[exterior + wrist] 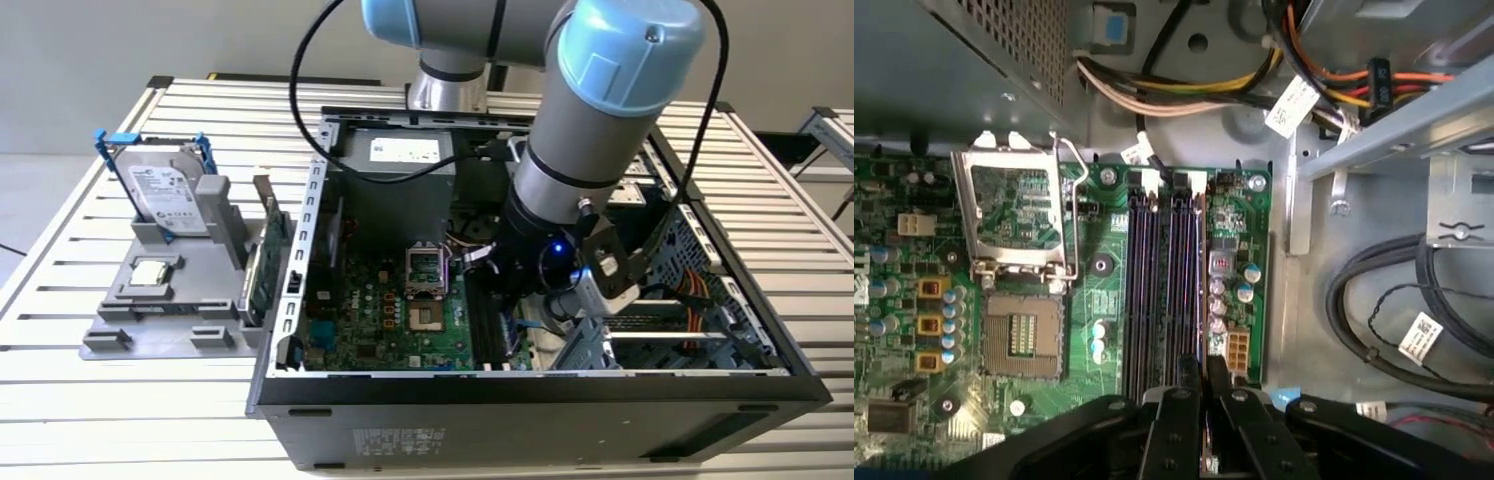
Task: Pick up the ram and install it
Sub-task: 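Insert the ram into the slot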
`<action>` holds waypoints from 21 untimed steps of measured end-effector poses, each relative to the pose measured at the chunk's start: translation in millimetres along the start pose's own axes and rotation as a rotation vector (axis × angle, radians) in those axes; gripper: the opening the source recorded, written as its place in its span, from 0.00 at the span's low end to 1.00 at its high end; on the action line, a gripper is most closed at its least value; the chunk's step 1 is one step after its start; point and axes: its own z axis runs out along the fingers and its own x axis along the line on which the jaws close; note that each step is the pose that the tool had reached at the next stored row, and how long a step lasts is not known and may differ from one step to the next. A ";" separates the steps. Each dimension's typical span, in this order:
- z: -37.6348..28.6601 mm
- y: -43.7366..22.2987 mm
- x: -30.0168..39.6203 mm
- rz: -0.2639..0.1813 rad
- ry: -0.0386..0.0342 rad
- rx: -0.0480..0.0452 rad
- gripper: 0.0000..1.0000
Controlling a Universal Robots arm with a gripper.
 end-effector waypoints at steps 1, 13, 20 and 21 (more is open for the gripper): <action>0.0 0.0 0.2 0.000 -0.0001 -0.0001 0.00; 9.5 -0.6 2.1 0.020 -0.0008 0.0005 0.00; 13.0 -0.6 3.6 0.034 -0.0013 -0.0002 0.00; 13.1 -0.6 3.5 0.034 -0.0013 -0.0002 0.00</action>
